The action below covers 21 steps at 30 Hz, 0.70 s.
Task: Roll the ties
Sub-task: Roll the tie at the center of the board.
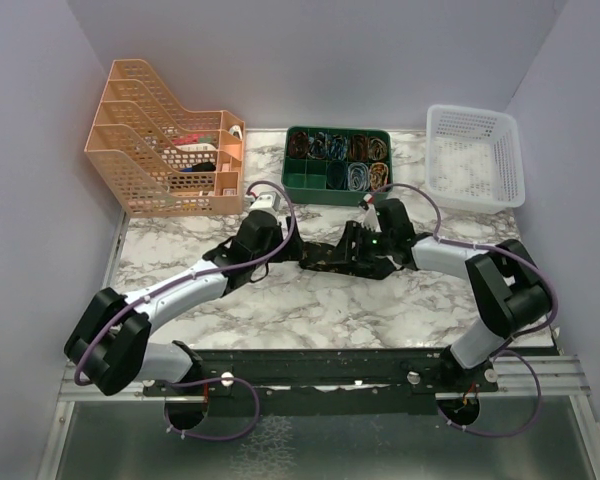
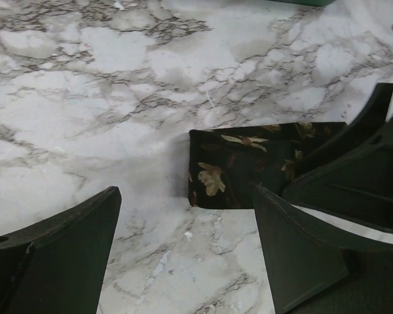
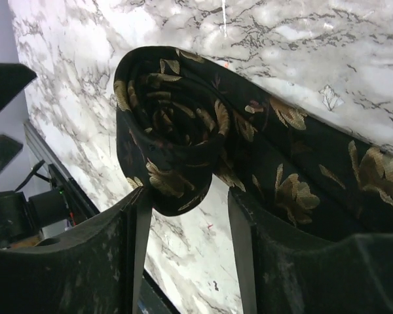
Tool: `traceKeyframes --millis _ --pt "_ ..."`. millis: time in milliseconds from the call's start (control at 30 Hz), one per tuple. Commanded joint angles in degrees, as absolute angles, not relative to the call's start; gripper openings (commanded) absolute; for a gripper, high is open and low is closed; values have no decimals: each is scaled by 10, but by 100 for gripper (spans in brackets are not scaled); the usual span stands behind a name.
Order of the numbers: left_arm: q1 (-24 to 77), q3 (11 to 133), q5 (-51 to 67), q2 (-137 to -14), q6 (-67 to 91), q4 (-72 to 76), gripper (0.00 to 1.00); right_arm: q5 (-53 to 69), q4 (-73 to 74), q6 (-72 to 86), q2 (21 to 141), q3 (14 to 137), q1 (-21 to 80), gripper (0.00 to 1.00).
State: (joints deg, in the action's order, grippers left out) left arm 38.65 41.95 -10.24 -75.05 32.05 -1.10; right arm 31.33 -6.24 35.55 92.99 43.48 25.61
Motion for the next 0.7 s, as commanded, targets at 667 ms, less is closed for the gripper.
traceKeyframes --millis 667 --pt "352 408 44 -803 319 99 83 314 -18 338 936 495 261 58"
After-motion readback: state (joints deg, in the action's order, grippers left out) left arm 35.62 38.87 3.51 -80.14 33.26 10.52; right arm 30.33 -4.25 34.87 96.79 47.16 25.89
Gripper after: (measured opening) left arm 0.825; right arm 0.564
